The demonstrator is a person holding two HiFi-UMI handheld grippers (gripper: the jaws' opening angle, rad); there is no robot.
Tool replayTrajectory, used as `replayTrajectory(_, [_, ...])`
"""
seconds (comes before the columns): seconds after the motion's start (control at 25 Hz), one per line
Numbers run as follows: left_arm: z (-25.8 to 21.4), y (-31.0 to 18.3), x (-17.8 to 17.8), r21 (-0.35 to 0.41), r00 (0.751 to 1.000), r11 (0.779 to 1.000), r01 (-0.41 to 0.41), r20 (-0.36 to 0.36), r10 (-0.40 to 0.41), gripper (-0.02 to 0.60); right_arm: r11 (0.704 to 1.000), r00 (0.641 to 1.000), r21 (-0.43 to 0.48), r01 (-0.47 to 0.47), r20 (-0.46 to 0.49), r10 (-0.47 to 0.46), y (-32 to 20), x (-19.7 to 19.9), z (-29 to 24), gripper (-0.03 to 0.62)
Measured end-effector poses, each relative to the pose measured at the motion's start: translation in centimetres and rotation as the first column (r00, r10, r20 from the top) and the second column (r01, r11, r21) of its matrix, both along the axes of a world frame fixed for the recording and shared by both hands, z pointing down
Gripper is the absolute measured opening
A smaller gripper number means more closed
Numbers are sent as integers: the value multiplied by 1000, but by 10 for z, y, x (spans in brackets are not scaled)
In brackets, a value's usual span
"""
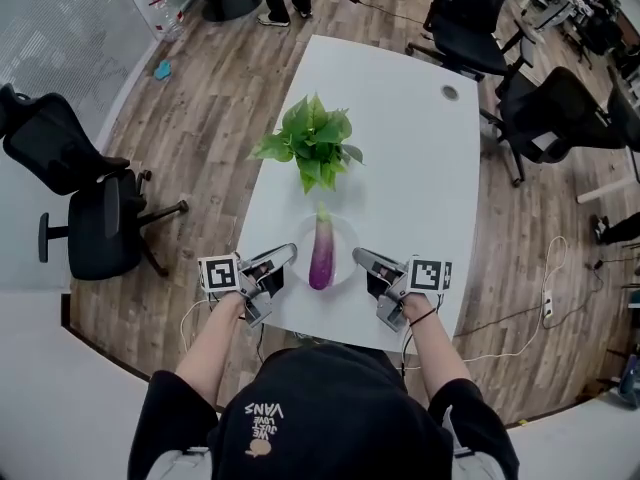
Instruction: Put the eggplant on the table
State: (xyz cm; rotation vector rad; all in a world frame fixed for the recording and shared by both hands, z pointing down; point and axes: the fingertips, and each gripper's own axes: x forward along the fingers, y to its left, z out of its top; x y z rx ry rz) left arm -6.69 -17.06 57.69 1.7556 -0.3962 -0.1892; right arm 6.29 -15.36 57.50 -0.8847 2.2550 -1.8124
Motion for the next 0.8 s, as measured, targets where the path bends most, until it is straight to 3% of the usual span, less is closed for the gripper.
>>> replayTrajectory(0.4, [32, -31, 3, 3, 995, 1000, -4, 97, 4, 22, 997, 999, -63, 35, -28, -37, -31, 1, 40, 29])
replayTrajectory(0.8, [56, -45, 3, -91, 980, 995, -29, 195, 47, 23, 993, 997, -106, 55, -47, -61, -48, -1, 58, 29])
